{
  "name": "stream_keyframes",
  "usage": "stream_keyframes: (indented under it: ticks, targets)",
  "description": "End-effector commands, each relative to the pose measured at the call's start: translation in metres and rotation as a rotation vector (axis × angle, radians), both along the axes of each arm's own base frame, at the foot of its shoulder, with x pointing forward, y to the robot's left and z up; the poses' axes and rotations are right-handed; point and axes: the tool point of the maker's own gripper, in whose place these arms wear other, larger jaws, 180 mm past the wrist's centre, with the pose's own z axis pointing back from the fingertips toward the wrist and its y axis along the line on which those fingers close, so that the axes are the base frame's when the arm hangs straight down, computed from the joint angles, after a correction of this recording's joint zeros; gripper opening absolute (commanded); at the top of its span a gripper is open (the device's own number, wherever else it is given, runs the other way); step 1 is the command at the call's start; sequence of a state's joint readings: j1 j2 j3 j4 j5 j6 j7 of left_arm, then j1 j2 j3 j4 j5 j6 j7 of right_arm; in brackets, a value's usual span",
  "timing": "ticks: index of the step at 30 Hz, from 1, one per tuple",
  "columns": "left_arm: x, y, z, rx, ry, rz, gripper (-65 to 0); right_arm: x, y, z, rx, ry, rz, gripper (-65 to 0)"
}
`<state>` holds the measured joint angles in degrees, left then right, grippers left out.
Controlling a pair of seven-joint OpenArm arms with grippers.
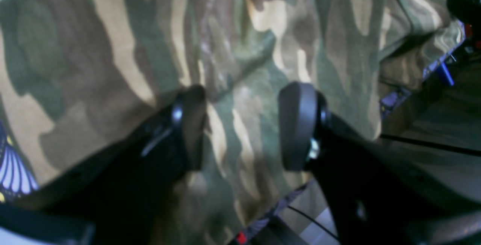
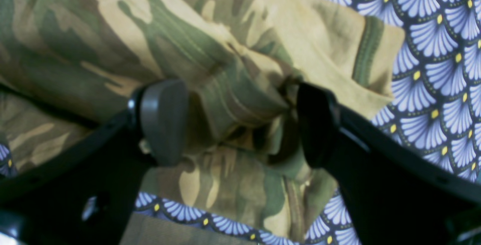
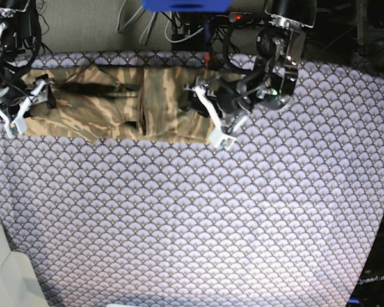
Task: Fold the T-shirt properly
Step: 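Hold the folded strip with the left gripper while the right gripper adjusts its end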
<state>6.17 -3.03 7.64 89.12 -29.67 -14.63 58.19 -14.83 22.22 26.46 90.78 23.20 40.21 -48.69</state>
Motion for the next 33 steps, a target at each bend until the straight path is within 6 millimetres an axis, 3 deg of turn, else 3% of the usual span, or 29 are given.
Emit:
stream_keyframes:
  ticks: [1, 6, 23, 33]
  targets:
    - [-0.003, 0.006, -0.005, 0.042, 0.024, -0.013, -33.3, 0.009, -0.006, 0.014, -0.013, -0.045, 0.002, -18.5]
    - [-0.002, 0.006, -0.005, 0.042, 0.021, -0.013, -33.3, 0.01, -0.006, 0.014, -0.013, -0.047, 0.001, -18.5]
    - [-0.002, 0.006, -0.005, 0.042, 0.021, -0.013, -33.3, 0.004, -0.057, 0.04, -0.056, -0.12, -0.151, -18.0]
    - [-0.003, 0.006, -0.005, 0.042, 0.024, -0.013, -33.3, 0.015, -0.067, 0.049, -0.076, -0.12, -0.171, -18.0]
